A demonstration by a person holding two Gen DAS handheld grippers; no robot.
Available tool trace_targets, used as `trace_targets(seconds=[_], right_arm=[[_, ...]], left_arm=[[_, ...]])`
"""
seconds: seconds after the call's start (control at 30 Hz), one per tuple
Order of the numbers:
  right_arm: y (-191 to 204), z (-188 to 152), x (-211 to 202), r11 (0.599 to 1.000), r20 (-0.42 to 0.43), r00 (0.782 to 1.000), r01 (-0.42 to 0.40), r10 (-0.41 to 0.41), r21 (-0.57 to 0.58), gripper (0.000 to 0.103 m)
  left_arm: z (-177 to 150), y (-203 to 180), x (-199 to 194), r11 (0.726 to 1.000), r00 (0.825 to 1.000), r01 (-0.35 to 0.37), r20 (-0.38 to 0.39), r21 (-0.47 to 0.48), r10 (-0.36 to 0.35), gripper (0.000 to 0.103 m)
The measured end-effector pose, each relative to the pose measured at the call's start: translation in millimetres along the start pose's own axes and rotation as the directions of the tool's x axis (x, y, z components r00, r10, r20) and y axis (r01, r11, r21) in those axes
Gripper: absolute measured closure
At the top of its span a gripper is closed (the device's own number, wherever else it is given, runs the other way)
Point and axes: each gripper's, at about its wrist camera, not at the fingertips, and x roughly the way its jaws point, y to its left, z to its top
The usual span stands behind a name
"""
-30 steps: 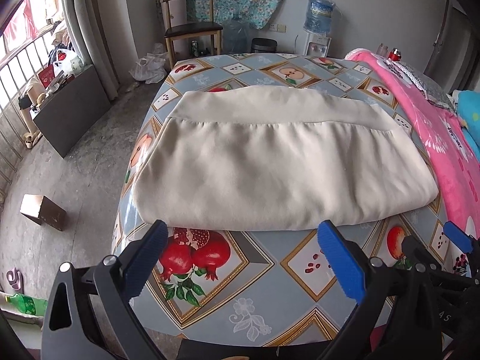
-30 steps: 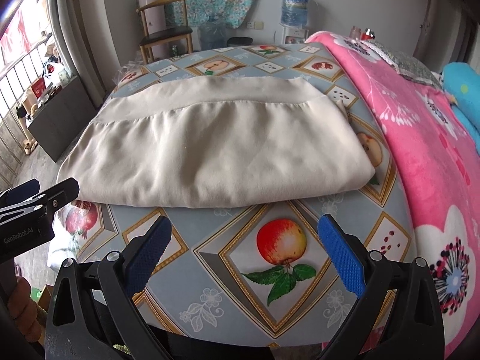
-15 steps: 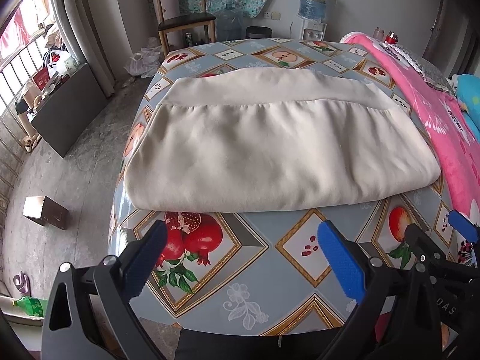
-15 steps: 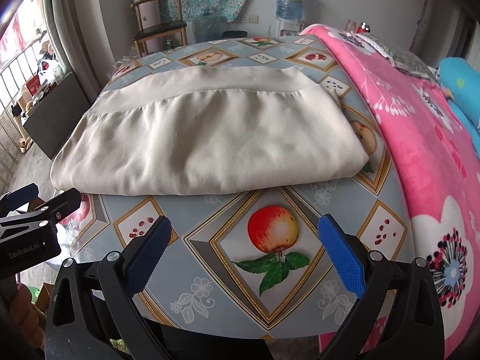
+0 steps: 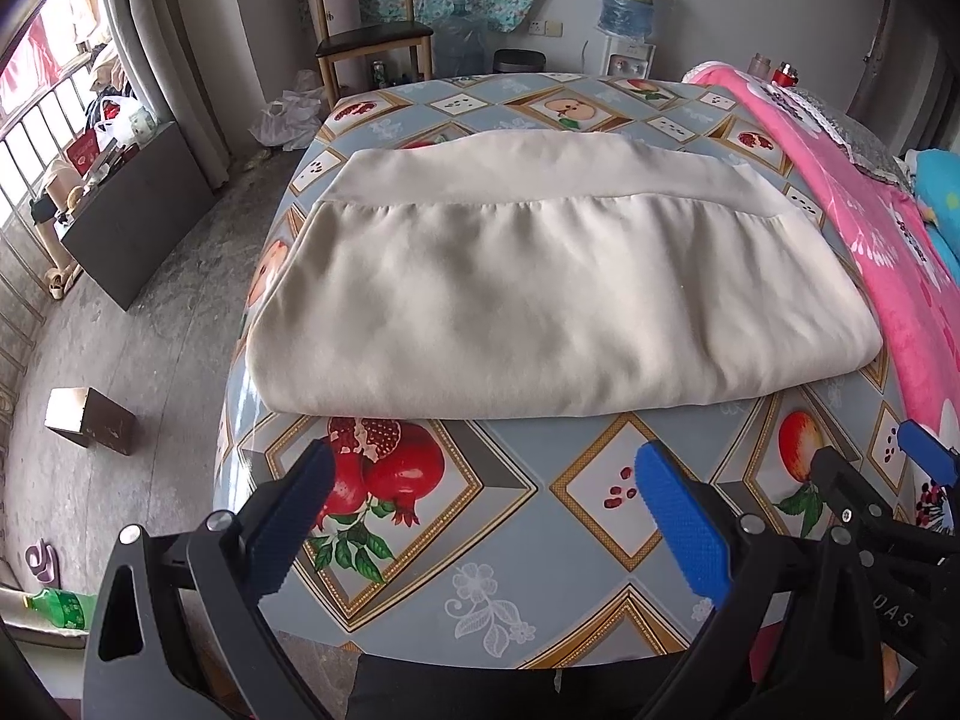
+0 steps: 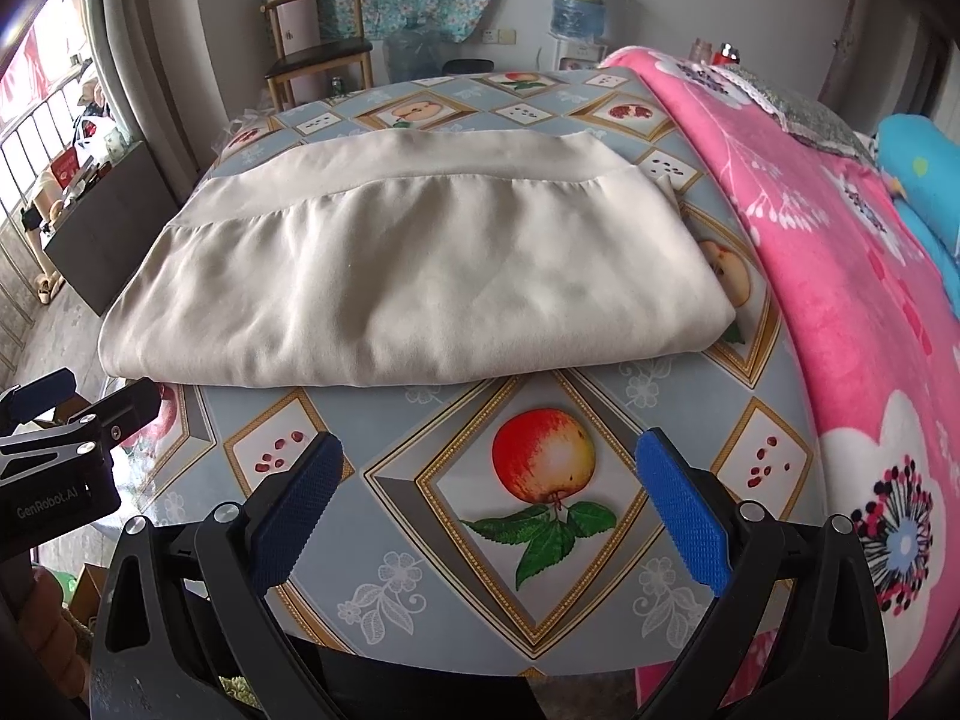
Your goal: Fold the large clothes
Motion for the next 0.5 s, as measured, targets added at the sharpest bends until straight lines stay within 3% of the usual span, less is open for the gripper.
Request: trace_targets(seconds=[0.5], right_arm=[[-0.4,0.1,2.1,1.000,-0.006,1.000,0.004,-0.004,-0.004,0.008]], left_arm=[[-0.2,2.8,2.4,1.000,1.000,-0.003,-0.004,-0.006,0.003,0.004]])
